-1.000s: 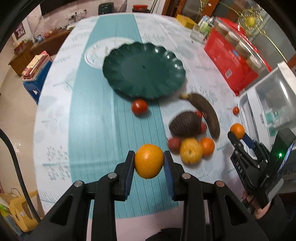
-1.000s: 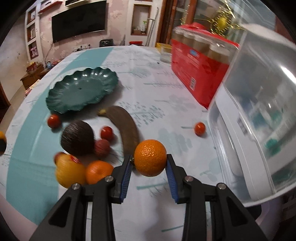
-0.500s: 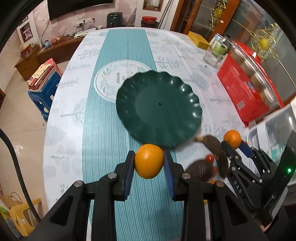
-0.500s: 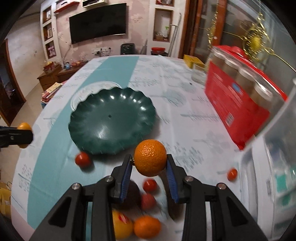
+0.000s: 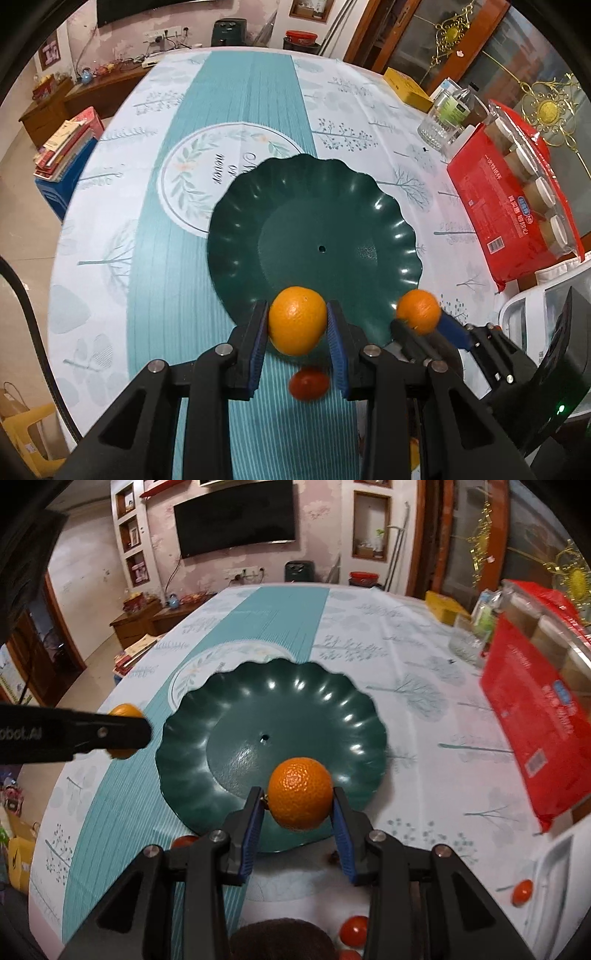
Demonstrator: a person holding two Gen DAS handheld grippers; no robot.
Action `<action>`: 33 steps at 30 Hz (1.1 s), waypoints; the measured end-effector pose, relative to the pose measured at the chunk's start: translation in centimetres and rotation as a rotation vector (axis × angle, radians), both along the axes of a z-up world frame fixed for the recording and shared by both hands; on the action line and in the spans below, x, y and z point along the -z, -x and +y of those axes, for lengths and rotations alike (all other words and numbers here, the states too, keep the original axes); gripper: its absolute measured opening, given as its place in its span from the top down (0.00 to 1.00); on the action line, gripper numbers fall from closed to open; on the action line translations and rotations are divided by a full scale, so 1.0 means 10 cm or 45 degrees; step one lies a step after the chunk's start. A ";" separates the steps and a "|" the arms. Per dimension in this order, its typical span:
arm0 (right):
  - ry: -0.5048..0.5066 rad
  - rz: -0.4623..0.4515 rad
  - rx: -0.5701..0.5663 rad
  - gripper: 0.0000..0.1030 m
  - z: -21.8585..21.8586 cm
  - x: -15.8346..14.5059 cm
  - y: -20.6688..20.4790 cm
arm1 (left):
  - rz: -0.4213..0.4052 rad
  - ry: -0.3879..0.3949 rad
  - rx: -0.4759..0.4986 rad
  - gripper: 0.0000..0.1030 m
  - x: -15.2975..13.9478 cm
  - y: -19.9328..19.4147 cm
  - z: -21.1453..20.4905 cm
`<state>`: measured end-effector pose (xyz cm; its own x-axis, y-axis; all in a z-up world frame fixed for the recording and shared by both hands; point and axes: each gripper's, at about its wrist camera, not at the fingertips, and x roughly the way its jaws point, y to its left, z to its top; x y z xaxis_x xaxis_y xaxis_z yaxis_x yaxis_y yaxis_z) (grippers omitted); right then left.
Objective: Organize fruits
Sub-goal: 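Lower the tangerines onto the green plate and open both tools, then move both open tools back toward the fruit pile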
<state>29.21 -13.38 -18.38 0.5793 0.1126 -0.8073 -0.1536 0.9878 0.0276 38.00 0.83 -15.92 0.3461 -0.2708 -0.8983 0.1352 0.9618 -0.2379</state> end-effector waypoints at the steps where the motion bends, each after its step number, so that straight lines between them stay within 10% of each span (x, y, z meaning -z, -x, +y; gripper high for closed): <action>1: -0.011 0.010 -0.005 0.65 0.00 0.04 -0.02 | 0.005 0.006 0.002 0.71 0.05 -0.02 -0.01; 10: -0.076 0.062 -0.016 0.63 -0.01 0.24 -0.11 | 0.055 0.027 0.025 0.70 0.35 -0.15 -0.09; 13: -0.102 0.071 -0.001 0.56 -0.02 0.26 -0.11 | 0.043 0.031 0.004 0.49 0.35 -0.15 -0.07; 19: -0.097 0.052 0.032 0.47 -0.06 0.11 -0.03 | 0.028 0.022 -0.032 0.45 0.20 -0.02 0.02; 33: -0.084 -0.041 0.194 0.37 -0.18 -0.48 0.82 | -0.075 0.033 0.011 0.38 -0.29 1.05 0.26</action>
